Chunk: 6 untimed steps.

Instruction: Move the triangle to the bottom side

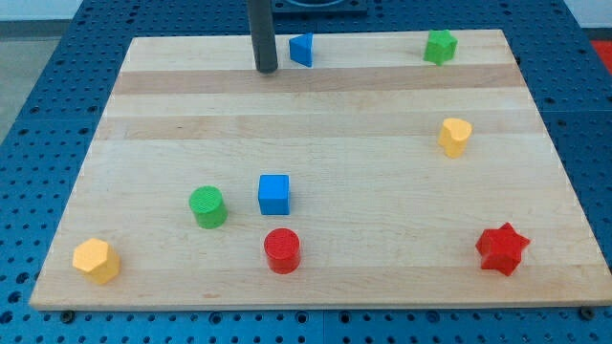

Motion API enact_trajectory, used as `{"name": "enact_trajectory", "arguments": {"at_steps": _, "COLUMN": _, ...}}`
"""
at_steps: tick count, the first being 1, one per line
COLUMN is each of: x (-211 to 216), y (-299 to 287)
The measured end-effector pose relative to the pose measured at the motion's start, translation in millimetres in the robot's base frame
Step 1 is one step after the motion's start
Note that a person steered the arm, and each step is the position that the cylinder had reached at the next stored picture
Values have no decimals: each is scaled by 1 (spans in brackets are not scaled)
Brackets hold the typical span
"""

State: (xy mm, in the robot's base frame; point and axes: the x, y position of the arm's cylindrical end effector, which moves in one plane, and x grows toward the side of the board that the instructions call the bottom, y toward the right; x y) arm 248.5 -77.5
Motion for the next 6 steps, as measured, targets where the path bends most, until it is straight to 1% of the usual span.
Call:
{"name": "enact_trajectory", "arguments": {"at_steps": 1, "x": -45, "y": -1}}
{"name": "enact_trajectory", "arguments": {"at_steps": 2, "x": -57, "y": -1}}
{"name": "enact_trajectory", "arguments": {"at_steps": 3, "x": -54, "y": 26}}
{"name": "enact_trajectory", "arguments": {"at_steps": 4, "x": -54, "y": 35}}
{"name": "enact_trajectory", "arguments": {"at_steps": 5, "x": -44, "y": 44}}
{"name": "enact_trajectory", "arguments": {"at_steps": 6, "x": -25, "y": 48}}
